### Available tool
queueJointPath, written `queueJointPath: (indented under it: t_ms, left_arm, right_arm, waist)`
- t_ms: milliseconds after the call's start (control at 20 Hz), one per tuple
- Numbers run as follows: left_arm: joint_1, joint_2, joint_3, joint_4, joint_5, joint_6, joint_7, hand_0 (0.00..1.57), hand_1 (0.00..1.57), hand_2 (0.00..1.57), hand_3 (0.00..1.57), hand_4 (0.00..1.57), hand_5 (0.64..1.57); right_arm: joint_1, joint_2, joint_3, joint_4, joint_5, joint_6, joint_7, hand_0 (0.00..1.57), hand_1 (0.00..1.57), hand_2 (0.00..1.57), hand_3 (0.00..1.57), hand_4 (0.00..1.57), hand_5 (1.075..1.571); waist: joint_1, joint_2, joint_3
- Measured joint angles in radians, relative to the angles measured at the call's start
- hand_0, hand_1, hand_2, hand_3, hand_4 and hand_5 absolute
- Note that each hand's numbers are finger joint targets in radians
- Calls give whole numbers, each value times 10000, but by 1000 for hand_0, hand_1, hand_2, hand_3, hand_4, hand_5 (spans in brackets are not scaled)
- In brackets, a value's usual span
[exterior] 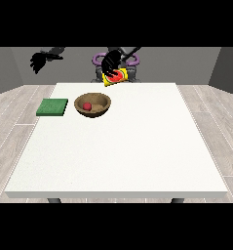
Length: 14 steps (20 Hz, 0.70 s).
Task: Pick the cup and pour the ball into the bowl, then pick the bowl and place it on the pad
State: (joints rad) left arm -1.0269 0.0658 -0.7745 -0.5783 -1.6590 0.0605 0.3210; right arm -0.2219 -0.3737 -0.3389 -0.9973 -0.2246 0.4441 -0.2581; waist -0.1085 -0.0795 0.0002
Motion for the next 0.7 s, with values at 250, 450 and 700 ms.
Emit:
queueJointPath:
  t_ms: [250,450,700]
  left_arm:
    - [751,-40,2496,-1053,2355,1527,566,1236,1236,1543,1425,1513,1196]
    - [1545,-292,4442,-2007,4650,2805,372,558,558,0,0,891,1502]
    - [2862,-546,6026,-3363,8313,3997,-530,0,0,0,0,0,1553]
  right_arm:
    - [245,-14,-256,80,-151,-174,63,0,0,0,0,0,1567]
    - [266,145,-309,-13,-145,-515,128,0,0,0,0,364,1568]
    - [-188,634,-137,-257,-116,-887,28,0,0,0,0,282,1567]
  waist:
    - [682,-23,-68]
    - [1157,191,-125]
    - [1177,1228,-209]
